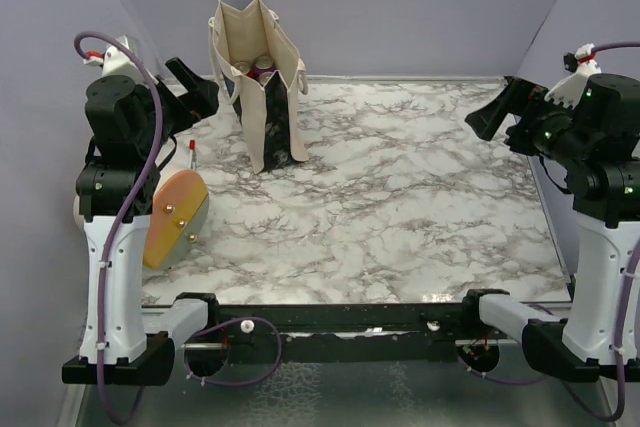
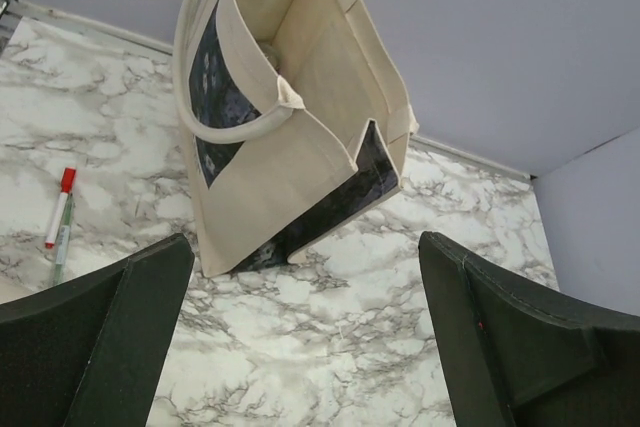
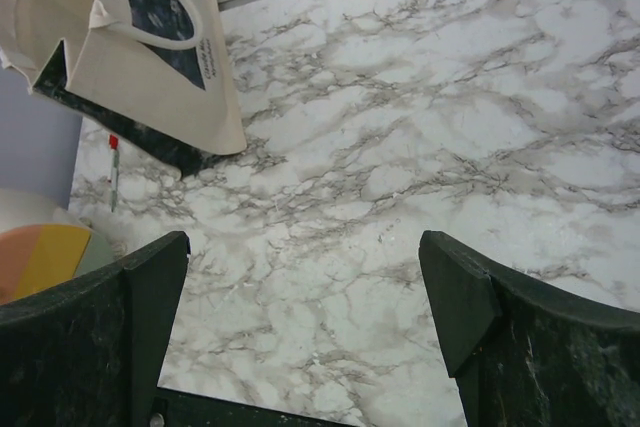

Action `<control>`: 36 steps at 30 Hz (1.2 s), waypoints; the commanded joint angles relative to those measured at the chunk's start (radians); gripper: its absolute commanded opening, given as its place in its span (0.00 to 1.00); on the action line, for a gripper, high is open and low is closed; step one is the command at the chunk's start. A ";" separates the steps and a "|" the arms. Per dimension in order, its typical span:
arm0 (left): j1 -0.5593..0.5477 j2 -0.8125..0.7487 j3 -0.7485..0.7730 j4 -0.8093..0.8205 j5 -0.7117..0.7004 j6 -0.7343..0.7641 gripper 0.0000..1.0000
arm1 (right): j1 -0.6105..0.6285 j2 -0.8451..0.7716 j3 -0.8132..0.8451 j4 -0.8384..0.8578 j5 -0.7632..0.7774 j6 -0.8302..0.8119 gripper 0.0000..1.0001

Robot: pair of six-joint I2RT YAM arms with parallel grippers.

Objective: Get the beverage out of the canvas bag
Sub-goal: Move the canvas bag to the center of the board.

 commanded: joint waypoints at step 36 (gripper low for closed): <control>-0.058 0.233 -0.181 0.351 -0.052 -0.136 0.99 | 0.178 -0.208 -0.491 0.187 -0.127 -0.041 0.99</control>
